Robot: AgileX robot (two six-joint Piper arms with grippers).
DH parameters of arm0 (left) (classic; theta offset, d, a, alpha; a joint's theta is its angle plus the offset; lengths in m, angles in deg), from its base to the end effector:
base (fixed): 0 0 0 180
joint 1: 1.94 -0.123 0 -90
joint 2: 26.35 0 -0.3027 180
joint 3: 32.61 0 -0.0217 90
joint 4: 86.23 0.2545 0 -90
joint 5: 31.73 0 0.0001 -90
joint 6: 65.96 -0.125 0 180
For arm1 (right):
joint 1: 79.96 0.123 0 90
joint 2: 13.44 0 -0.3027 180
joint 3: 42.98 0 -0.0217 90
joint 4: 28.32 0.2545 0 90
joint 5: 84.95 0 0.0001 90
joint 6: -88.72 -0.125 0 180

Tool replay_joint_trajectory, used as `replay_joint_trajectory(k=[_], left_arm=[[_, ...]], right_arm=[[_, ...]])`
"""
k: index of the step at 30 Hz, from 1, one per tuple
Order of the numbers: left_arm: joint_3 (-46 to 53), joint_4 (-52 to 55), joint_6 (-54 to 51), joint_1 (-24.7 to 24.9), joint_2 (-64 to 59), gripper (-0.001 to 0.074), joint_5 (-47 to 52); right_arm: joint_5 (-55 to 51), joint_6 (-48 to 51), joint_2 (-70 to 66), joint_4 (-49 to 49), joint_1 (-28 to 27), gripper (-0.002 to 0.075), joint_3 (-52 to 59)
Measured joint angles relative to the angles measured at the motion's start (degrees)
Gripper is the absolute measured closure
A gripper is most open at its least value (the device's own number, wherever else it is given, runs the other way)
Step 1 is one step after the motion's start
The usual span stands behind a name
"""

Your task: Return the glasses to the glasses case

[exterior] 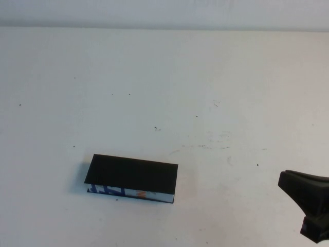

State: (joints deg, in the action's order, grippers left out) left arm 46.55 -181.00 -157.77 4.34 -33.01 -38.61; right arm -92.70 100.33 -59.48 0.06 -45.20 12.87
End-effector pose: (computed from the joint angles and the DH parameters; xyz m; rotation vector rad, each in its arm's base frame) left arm 0.0766 0.0065 0.2061 -0.0528 1.5075 -0.0397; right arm 0.1281 0.0987 0.2696 -0.3533 1.9210 0.6627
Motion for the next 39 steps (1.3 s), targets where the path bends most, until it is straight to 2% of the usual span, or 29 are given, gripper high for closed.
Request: replay_joint_trajectory(k=[13, 19, 22, 31, 36, 39], left_arm=[[0.00, -0.12, 0.00, 0.00, 0.00, 0.0738, -0.22], [0.00, -0.12, 0.00, 0.00, 0.00, 0.0738, -0.33], [0.00, -0.12, 0.00, 0.00, 0.00, 0.0738, -0.44], [0.00, -0.12, 0.00, 0.00, 0.00, 0.0738, -1.26], [0.00, -0.12, 0.00, 0.00, 0.00, 0.0738, -1.43], [0.00, -0.12, 0.00, 0.00, 0.00, 0.0738, -1.43]], right_arm=[[0.62, 0.14, 0.00, 0.79, 0.00, 0.0737, 0.13], [5.71, 6.93, 1.33, 0.69, -0.58, 0.0737, 1.30], [9.99, 10.67, 4.36, 0.79, -5.25, 0.0737, 4.02], [12.02, 12.92, 24.64, 1.16, -25.72, 0.0737, 20.99], [6.39, 13.70, 37.38, 1.82, -33.78, 0.0737, 23.38], [2.62, 14.42, 39.19, 1.68, -36.15, 0.0737, 23.38]])
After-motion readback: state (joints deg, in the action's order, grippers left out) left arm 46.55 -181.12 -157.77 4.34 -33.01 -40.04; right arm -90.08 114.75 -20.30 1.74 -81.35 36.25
